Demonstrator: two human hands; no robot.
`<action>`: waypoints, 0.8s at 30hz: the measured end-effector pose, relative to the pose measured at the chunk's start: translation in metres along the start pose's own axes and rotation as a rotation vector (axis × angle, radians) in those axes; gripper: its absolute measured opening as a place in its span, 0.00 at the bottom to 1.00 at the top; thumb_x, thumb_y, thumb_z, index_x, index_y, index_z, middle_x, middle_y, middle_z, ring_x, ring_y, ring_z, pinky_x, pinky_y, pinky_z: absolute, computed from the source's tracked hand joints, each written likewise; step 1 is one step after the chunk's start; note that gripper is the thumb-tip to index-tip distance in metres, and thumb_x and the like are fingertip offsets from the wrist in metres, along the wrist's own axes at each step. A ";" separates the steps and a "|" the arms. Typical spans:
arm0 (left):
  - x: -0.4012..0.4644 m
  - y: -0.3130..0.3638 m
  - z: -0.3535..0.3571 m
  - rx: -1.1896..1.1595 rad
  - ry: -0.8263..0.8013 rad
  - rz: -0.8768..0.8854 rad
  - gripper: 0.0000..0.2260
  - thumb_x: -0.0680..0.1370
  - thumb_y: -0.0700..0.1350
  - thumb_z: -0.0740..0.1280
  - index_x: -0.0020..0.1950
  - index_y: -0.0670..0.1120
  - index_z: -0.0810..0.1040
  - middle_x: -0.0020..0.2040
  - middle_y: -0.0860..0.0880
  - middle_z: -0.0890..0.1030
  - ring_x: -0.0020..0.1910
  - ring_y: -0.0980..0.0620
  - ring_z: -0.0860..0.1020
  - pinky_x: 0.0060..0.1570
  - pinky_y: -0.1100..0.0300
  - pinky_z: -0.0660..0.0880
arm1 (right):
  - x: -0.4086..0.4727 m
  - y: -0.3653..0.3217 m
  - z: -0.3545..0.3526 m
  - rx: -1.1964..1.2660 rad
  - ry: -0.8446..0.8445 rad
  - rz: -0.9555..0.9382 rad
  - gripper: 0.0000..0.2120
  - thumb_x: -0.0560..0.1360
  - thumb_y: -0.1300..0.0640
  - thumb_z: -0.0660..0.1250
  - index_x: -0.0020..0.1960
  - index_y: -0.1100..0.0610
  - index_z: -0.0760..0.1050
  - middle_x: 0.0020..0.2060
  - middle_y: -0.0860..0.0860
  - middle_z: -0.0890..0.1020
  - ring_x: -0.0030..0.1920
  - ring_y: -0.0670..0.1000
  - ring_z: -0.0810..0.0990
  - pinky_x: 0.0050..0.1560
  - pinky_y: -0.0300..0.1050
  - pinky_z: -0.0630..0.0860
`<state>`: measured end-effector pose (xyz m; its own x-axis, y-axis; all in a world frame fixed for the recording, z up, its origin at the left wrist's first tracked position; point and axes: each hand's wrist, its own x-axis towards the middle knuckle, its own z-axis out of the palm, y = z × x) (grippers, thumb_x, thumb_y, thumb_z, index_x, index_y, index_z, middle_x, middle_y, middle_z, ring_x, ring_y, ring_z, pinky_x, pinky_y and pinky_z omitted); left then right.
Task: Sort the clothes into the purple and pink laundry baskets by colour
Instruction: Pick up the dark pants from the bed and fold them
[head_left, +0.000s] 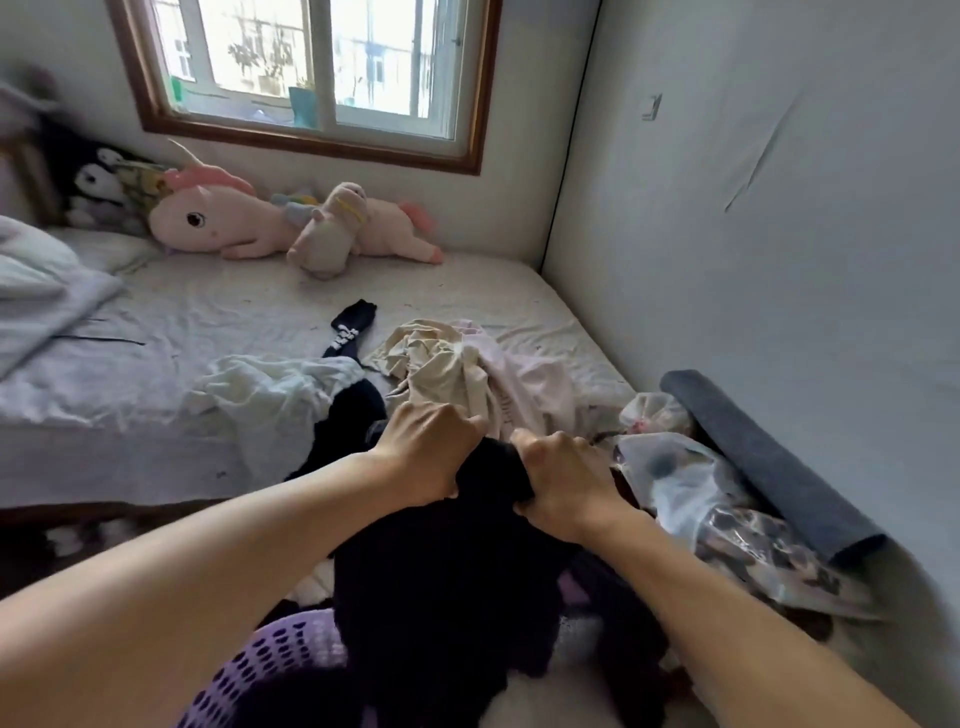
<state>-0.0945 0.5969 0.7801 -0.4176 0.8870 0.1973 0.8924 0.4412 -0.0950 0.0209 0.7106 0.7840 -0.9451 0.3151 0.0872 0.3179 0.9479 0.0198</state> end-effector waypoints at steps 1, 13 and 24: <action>-0.011 -0.005 0.010 -0.010 -0.023 -0.031 0.15 0.69 0.48 0.70 0.53 0.50 0.72 0.52 0.51 0.78 0.53 0.47 0.78 0.42 0.59 0.67 | 0.002 -0.008 0.013 0.015 -0.018 -0.033 0.15 0.70 0.53 0.68 0.52 0.56 0.67 0.52 0.56 0.81 0.54 0.61 0.79 0.48 0.49 0.73; -0.121 -0.056 0.125 0.013 -0.271 -0.286 0.16 0.72 0.42 0.66 0.59 0.48 0.68 0.56 0.51 0.74 0.58 0.49 0.73 0.49 0.57 0.69 | 0.014 -0.101 0.148 0.143 -0.191 -0.304 0.15 0.69 0.60 0.65 0.54 0.56 0.66 0.51 0.52 0.79 0.52 0.58 0.79 0.39 0.46 0.64; -0.209 -0.077 0.267 -0.143 -0.546 -0.431 0.19 0.73 0.41 0.64 0.63 0.49 0.67 0.57 0.50 0.77 0.59 0.47 0.74 0.54 0.55 0.67 | 0.000 -0.171 0.297 0.272 -0.471 -0.322 0.14 0.71 0.62 0.64 0.56 0.58 0.67 0.52 0.54 0.77 0.55 0.58 0.76 0.47 0.50 0.71</action>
<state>-0.1220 0.4138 0.4860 -0.7311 0.5958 -0.3326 0.6267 0.7790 0.0179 -0.0562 0.5623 0.4852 -0.9419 -0.0604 -0.3303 0.0394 0.9571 -0.2872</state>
